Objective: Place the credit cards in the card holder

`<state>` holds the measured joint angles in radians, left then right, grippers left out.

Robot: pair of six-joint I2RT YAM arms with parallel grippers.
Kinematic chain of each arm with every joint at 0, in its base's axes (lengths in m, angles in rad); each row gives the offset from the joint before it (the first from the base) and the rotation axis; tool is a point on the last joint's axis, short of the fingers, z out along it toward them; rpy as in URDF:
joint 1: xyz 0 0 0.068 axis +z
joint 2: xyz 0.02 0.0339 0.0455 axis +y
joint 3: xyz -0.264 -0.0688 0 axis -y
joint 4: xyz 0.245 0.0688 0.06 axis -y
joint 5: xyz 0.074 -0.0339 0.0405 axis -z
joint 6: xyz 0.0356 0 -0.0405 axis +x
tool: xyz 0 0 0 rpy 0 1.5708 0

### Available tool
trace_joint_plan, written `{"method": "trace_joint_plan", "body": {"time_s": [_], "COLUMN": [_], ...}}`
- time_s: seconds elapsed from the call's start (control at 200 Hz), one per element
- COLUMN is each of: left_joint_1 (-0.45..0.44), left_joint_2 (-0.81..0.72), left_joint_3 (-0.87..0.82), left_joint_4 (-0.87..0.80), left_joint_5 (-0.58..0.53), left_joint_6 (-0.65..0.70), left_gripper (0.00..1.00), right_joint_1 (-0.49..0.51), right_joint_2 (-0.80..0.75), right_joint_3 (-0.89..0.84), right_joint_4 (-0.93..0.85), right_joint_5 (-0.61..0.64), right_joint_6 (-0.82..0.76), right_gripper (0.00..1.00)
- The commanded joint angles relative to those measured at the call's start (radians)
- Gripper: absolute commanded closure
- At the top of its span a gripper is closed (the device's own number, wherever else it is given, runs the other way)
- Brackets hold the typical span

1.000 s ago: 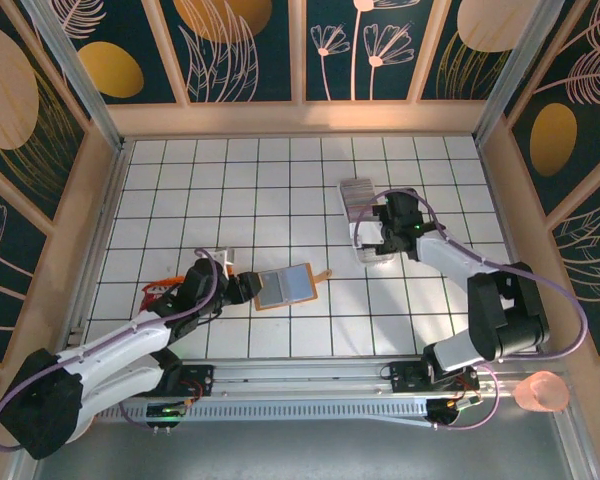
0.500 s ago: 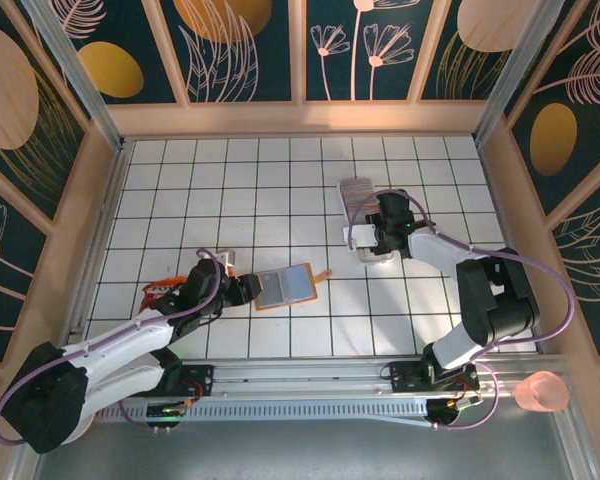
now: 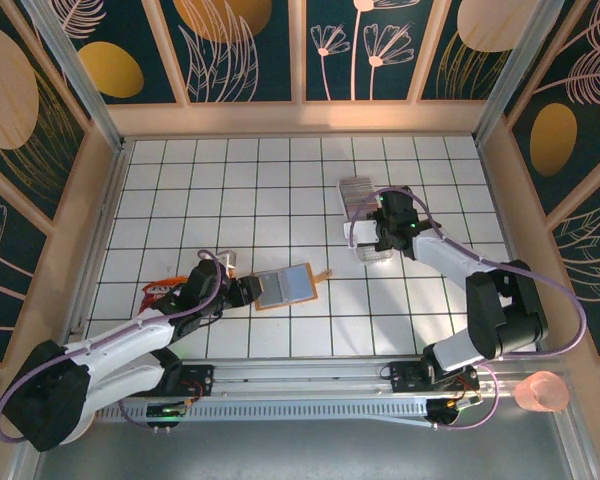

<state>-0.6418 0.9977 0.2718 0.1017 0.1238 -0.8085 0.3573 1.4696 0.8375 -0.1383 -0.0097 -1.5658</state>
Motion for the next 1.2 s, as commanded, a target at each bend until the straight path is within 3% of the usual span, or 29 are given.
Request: {"method": "trace_joint_plan", "body": {"time_s": [0.0, 0.095, 0.235, 0.435, 0.656, 1.066, 1.196], "left_joint_1": [-0.006, -0.006, -0.006, -0.006, -0.007, -0.006, -0.006], "left_joint_2": [0.004, 0.001, -0.008, -0.013, -0.001, 0.005, 0.007], "left_joint_3": [-0.009, -0.011, -0.013, -0.017, -0.019, -0.019, -0.022], "left_joint_4": [0.021, 0.021, 0.021, 0.021, 0.026, 0.026, 0.026], "left_joint_5": [0.017, 0.020, 0.022, 0.014, 0.013, 0.007, 0.005], "left_joint_6": [-0.015, -0.020, -0.024, -0.023, -0.019, -0.014, -0.012], "left_gripper": [0.49, 0.49, 0.49, 0.49, 0.49, 0.49, 0.50], "right_joint_1": [0.006, 0.006, 0.004, 0.006, 0.013, 0.031, 0.033], "right_joint_2": [-0.025, -0.022, -0.020, -0.017, 0.034, 0.135, 0.139], "right_joint_3": [0.009, 0.005, 0.002, -0.001, -0.013, 0.028, 0.041], "right_joint_4": [-0.007, -0.005, -0.001, -0.018, 0.028, 0.040, 0.037], "right_joint_5": [-0.018, -0.018, -0.013, -0.029, -0.026, -0.013, 0.000], "right_joint_6": [-0.011, -0.013, -0.007, -0.004, -0.005, -0.006, -0.008], "right_gripper": [0.76, 0.78, 0.73, 0.41, 0.22, 0.18, 0.28]}}
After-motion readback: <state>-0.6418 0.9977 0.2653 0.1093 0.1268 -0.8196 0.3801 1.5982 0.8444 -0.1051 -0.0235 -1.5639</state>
